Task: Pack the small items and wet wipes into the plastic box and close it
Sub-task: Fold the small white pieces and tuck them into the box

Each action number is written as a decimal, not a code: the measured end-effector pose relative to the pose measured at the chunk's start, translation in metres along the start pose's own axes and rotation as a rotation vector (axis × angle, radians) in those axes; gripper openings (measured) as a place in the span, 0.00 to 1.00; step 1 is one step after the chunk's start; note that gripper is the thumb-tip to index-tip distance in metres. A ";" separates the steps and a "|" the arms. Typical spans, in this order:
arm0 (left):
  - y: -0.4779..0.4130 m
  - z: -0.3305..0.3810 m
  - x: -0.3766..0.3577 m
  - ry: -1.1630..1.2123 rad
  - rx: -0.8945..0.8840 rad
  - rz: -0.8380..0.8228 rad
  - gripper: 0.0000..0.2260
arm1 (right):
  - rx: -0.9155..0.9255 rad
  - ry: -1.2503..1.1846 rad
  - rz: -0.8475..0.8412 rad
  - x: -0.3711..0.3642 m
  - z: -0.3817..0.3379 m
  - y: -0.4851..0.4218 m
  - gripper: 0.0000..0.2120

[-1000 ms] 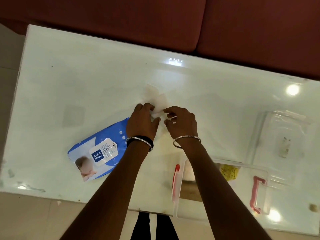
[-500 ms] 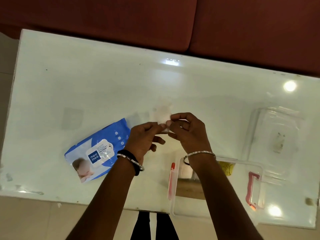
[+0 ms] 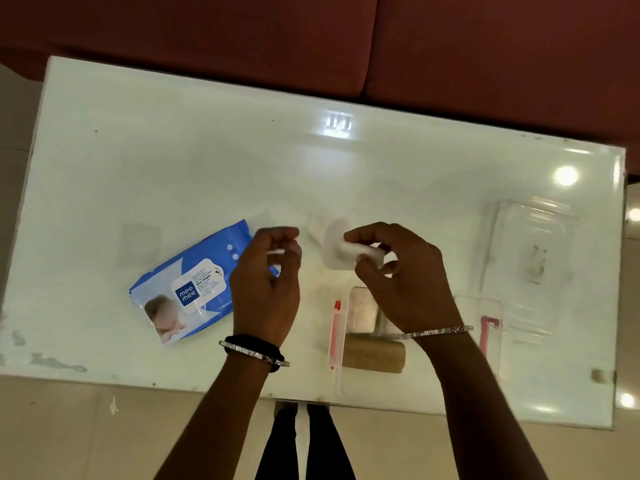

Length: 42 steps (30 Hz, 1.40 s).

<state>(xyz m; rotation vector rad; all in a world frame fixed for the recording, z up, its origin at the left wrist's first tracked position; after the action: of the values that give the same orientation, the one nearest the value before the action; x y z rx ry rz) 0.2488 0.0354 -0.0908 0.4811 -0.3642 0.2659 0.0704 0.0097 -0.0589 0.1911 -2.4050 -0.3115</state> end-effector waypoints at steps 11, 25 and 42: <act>0.019 0.035 -0.011 -0.459 -0.441 -0.526 0.21 | 0.261 0.090 -0.072 0.019 -0.045 0.025 0.11; 0.046 0.002 0.020 -0.623 -0.417 -0.554 0.25 | -0.045 -0.489 0.316 0.039 -0.006 0.024 0.11; 0.010 0.062 0.025 0.202 -0.257 -0.454 0.13 | 0.041 -0.742 0.055 0.002 -0.037 0.026 0.13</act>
<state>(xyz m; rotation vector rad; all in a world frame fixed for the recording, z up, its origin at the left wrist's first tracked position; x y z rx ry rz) 0.2511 0.0175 -0.0260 0.2691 -0.0832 -0.1721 0.0919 0.0278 -0.0231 0.0221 -3.1435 -0.3505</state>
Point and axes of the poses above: each hand's wrist, its own y-axis away from the middle knuckle, its own x-axis out of the back of the hand, z = x × y, the point moved 7 cm from there along -y, towards the middle knuckle
